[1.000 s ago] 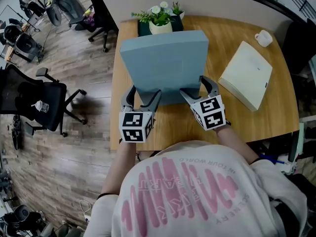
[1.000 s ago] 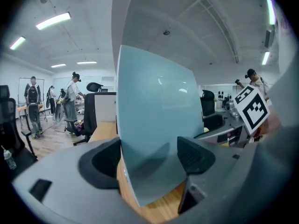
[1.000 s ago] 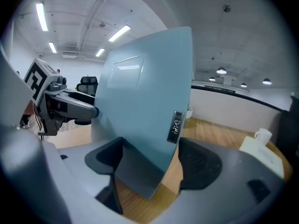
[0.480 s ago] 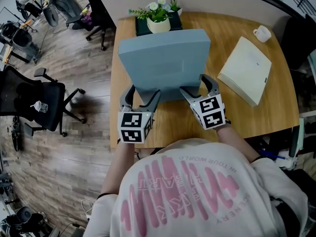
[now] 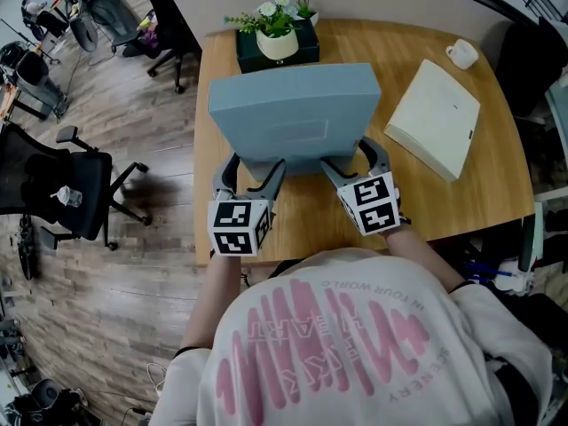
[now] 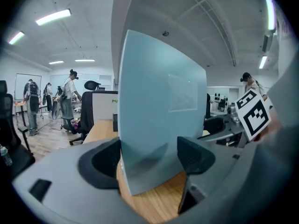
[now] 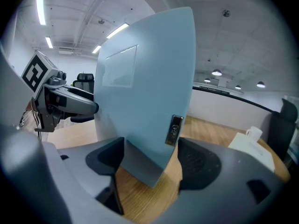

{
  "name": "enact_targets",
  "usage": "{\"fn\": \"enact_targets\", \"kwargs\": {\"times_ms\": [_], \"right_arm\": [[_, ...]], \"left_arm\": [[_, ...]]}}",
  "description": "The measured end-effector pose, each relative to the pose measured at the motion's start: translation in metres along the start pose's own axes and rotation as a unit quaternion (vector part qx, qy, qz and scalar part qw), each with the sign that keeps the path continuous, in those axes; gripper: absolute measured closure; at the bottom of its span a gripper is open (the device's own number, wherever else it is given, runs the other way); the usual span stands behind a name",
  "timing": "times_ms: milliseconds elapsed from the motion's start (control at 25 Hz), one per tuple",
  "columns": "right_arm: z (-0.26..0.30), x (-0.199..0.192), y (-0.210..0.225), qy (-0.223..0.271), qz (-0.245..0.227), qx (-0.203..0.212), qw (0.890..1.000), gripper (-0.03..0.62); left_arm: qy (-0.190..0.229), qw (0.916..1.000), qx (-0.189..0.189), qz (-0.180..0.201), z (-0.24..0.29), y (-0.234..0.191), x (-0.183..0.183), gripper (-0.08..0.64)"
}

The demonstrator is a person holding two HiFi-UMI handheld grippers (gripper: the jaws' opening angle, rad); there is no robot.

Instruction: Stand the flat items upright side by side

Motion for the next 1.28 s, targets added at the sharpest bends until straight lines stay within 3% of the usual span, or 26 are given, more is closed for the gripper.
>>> {"fn": "enact_targets", "kwargs": {"times_ms": [960, 1280], "right_arm": [[-0.0065, -0.0017, -0.0053, -0.023, 0.034, -0.02, 0.999, 0.202], [-0.0087, -0.0028, -0.0082, -0.038, 0.039, -0.017, 0.998, 0.164]], "left_arm": [[0.005, 0.9999, -0.016, -0.001, -0.0048, 0.0023, -0.0029, 0.189], [-0.018, 0.9986, -0.031, 0.039, -0.0048, 0.0072, -0.0044, 0.147]]}}
Point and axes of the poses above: the fingertips, and each gripper's own axes: z forward along the fingers, y to its right, x out of its top, the point moved 8 cm from there along -z, backward along the fingers, and after that the axes turned 12 degrees about -x, right-handed, at the moved point
